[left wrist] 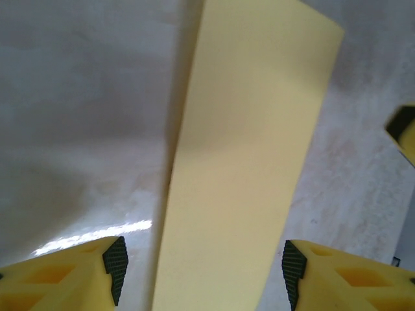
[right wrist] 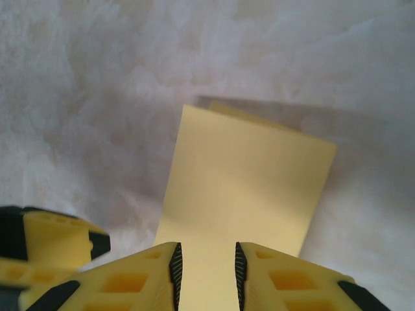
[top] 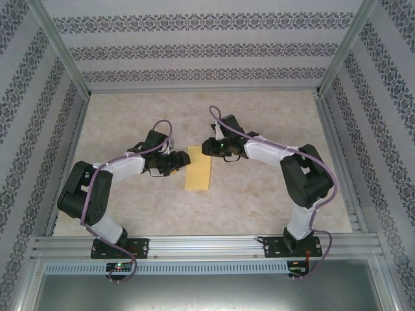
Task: Fold a paper plane with a square sheet of paper (fold left side to right side)
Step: Third fold the triangle at the center of the table.
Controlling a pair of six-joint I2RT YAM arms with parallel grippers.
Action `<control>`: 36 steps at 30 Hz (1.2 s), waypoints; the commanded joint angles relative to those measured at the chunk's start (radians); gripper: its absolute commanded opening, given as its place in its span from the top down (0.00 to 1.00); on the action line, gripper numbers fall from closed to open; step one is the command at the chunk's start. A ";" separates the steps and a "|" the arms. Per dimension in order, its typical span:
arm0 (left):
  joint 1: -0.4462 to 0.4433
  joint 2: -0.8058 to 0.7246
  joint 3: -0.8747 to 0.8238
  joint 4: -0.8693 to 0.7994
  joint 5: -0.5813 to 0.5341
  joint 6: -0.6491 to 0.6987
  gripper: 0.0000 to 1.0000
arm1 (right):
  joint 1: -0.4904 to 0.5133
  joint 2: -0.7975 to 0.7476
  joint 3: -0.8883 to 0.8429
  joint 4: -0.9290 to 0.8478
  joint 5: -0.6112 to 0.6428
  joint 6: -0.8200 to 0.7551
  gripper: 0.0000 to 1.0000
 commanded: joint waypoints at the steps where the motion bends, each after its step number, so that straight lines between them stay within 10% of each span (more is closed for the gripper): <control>1: 0.013 0.031 -0.007 0.069 0.043 -0.020 0.32 | 0.004 0.052 0.061 -0.036 0.052 -0.026 0.71; 25: -0.030 0.136 0.039 0.094 0.103 -0.049 0.29 | -0.023 0.177 0.091 -0.043 0.044 -0.078 0.70; 36: -0.041 0.128 0.045 0.102 0.110 -0.064 0.58 | -0.023 0.181 0.091 -0.041 0.044 -0.087 0.70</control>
